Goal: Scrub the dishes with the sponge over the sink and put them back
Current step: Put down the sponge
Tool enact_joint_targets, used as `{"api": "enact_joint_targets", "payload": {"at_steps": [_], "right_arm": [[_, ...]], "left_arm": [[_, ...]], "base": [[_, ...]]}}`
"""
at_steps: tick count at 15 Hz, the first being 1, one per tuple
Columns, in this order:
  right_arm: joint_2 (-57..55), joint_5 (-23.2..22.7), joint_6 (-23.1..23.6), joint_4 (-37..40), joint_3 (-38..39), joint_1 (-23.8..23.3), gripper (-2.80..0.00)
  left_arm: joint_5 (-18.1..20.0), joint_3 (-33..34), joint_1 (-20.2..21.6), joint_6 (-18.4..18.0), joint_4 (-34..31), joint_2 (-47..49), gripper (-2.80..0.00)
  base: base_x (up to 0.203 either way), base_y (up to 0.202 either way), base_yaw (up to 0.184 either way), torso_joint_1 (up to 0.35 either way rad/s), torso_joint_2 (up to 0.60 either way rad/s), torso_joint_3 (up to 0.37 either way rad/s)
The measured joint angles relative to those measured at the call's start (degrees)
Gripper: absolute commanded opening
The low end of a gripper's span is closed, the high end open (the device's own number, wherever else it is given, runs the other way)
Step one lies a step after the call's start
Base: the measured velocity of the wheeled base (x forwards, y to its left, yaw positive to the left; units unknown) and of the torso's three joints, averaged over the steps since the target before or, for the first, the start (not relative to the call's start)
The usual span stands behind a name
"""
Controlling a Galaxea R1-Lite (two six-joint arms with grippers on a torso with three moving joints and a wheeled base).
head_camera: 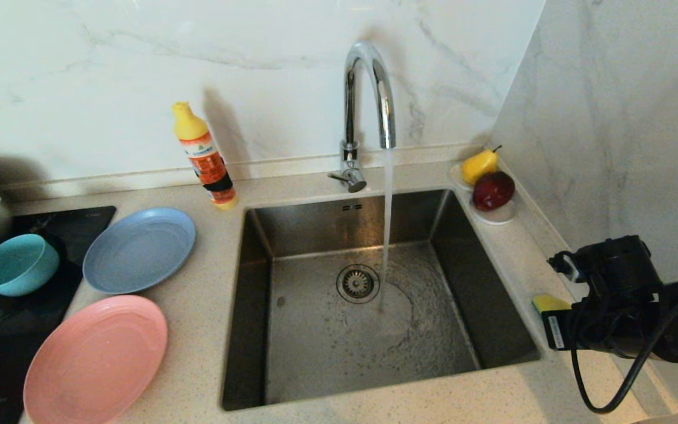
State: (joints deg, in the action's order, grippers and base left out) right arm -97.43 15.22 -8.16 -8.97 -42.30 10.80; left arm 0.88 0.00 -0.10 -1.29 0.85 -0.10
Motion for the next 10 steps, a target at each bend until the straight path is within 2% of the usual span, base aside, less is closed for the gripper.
{"api": "enact_joint_targets", "payload": {"at_steps": [2, 3, 10], "right_arm": [[0.1, 0.1, 0.0, 0.0, 0.0, 0.2, -2.8], [0.2, 0.1, 0.0, 0.0, 0.1, 0.2, 0.0], [0.9, 0.2, -0.3, 0.0, 0.1, 0.0, 0.0]], "left_arm": [[0.0, 0.0, 0.0, 0.0, 0.0, 0.0, -2.8], [0.0, 0.0, 0.0, 0.0, 0.0, 0.0, -2.8], [0.0, 0.0, 0.0, 0.0, 0.0, 0.0, -2.8]], "base": [[0.0, 0.0, 0.0, 0.0, 0.0, 0.0], [0.0, 0.0, 0.0, 0.0, 0.0, 0.0], [0.0, 0.0, 0.0, 0.0, 0.0, 0.0]]}}
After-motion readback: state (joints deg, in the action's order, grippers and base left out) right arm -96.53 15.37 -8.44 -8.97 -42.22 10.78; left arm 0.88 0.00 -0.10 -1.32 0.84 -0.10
